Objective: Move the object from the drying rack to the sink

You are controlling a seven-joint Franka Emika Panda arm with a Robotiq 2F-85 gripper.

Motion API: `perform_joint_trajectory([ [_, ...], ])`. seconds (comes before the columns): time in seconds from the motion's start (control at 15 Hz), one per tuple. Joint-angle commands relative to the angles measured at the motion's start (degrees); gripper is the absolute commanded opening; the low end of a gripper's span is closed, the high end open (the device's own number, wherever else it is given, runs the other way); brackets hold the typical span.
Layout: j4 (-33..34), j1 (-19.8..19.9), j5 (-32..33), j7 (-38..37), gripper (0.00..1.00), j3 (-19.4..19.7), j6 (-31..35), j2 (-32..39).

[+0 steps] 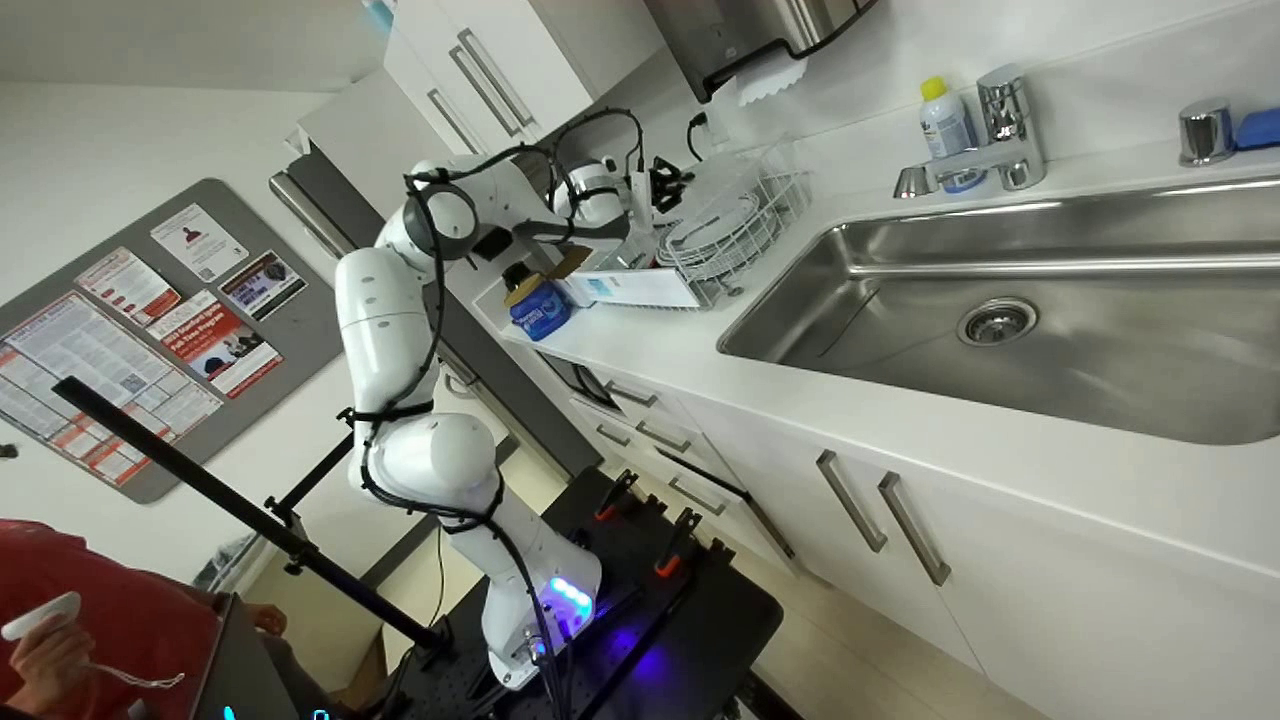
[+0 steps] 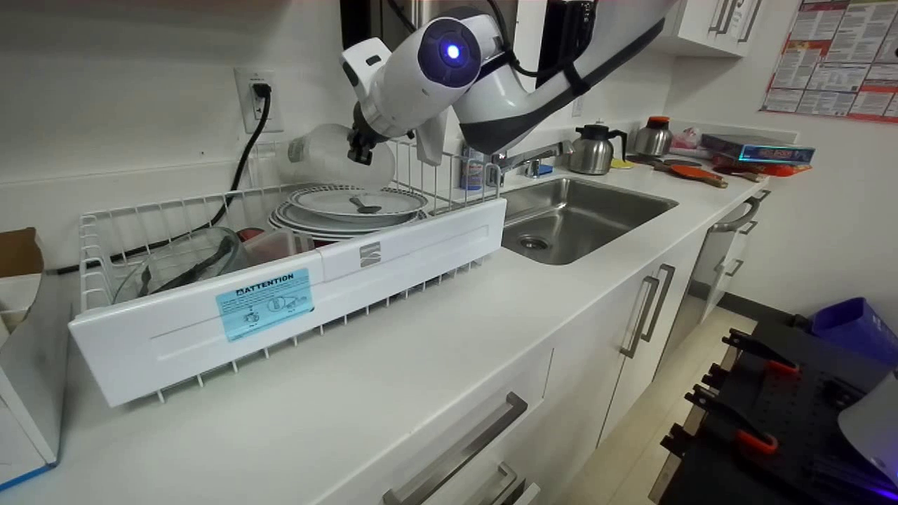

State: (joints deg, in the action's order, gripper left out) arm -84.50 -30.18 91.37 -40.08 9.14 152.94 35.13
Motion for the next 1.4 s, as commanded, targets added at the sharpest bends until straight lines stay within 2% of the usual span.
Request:
perform_joint_trajectory([
  [0.0, -7.7, -4.0, 4.1, -3.4, 0.02, 1.4, -7.6, -6.5],
  [0.2, -12.8, -5.5, 3.8, -2.4, 0.02, 1.0, -12.7, -10.5],
  [0.27, -14.5, -0.6, 6.1, -1.9, 0.02, -6.0, -16.5, -12.3],
  [0.53, -21.0, 3.9, 7.2, -1.9, 0.02, -13.5, -22.0, -18.4],
  [0.73, -25.4, 7.2, 6.6, -1.5, 0.02, -17.7, -21.4, -23.3],
  [0.93, -29.2, 9.8, 7.0, -2.3, 0.02, -20.2, -19.0, -28.1],
  [1.33, -34.7, 12.6, 6.0, -1.9, 0.02, -22.0, -12.8, -37.0],
])
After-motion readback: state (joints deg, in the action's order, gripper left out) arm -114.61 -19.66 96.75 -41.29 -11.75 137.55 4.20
